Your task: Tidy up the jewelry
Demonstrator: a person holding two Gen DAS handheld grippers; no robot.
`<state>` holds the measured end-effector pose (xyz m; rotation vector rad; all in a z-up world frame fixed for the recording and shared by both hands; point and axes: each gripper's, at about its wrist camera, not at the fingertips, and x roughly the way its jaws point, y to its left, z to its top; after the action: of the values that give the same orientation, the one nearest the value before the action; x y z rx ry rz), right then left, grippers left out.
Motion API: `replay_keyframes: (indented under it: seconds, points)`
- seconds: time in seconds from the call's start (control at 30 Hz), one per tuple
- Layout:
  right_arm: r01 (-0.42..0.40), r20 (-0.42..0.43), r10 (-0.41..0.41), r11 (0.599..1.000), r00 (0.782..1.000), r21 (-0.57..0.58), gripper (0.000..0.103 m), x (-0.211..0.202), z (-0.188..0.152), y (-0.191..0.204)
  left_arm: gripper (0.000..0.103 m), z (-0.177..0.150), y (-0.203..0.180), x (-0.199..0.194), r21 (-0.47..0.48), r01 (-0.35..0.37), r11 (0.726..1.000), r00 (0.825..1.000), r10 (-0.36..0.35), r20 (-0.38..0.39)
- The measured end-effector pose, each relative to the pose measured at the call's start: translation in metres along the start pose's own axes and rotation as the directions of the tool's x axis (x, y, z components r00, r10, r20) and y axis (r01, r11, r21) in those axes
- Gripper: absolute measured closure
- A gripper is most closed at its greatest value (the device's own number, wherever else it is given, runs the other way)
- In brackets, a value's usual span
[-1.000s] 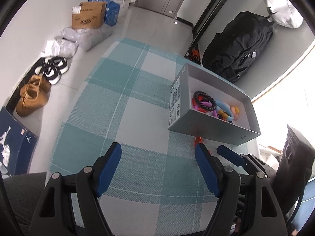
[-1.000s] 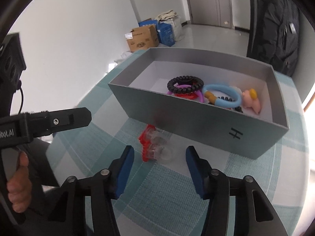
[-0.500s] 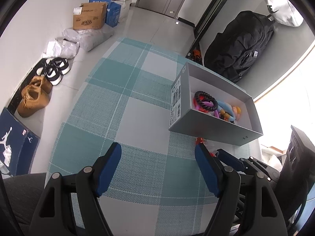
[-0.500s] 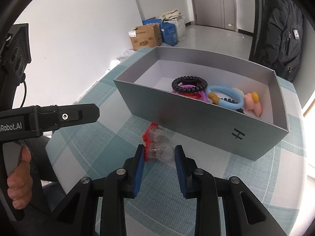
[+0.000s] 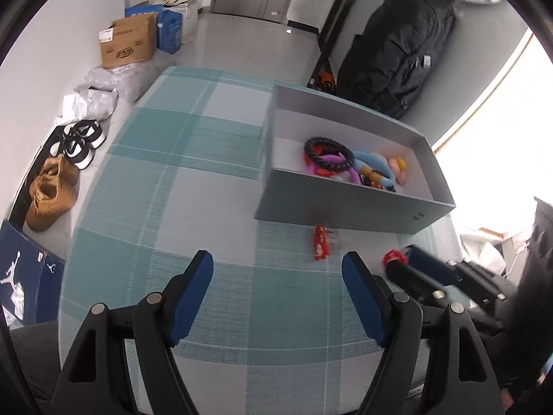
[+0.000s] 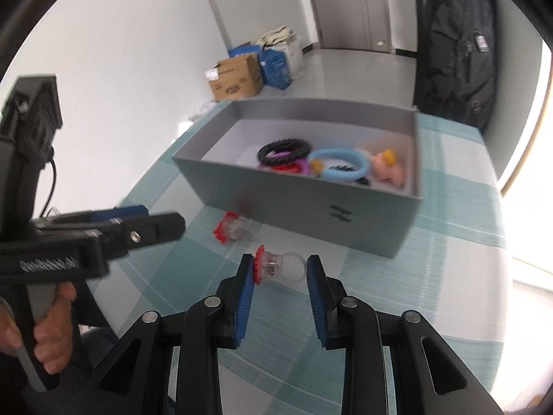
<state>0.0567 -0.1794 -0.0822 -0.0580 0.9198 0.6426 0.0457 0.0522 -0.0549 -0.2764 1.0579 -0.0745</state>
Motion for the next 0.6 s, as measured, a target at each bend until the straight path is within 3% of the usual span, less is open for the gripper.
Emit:
replay_keyframes:
  seconds: [0.27, 0.43, 0.6]
  points:
    - [0.004, 0.043, -0.007, 0.998, 0.999, 0.062, 0.074, -0.023, -0.003, -0.023, 0.030, -0.001, -0.016, 0.012, 0.054, 0.021, 0.998, 1.000, -0.020, -0.018]
    - [-0.010, 0.058, 0.006, 0.997, 0.998, 0.074, 0.074, -0.033, -0.004, -0.029, 0.030, -0.001, -0.025, 0.019, 0.080, -0.004, 0.997, 1.000, 0.005, -0.010]
    - [-0.019, 0.065, 0.013, 0.996, 0.998, 0.086, 0.074, -0.038, -0.006, -0.034, 0.038, -0.007, -0.035, 0.026, 0.128, -0.053, 0.990, 0.999, 0.052, 0.013]
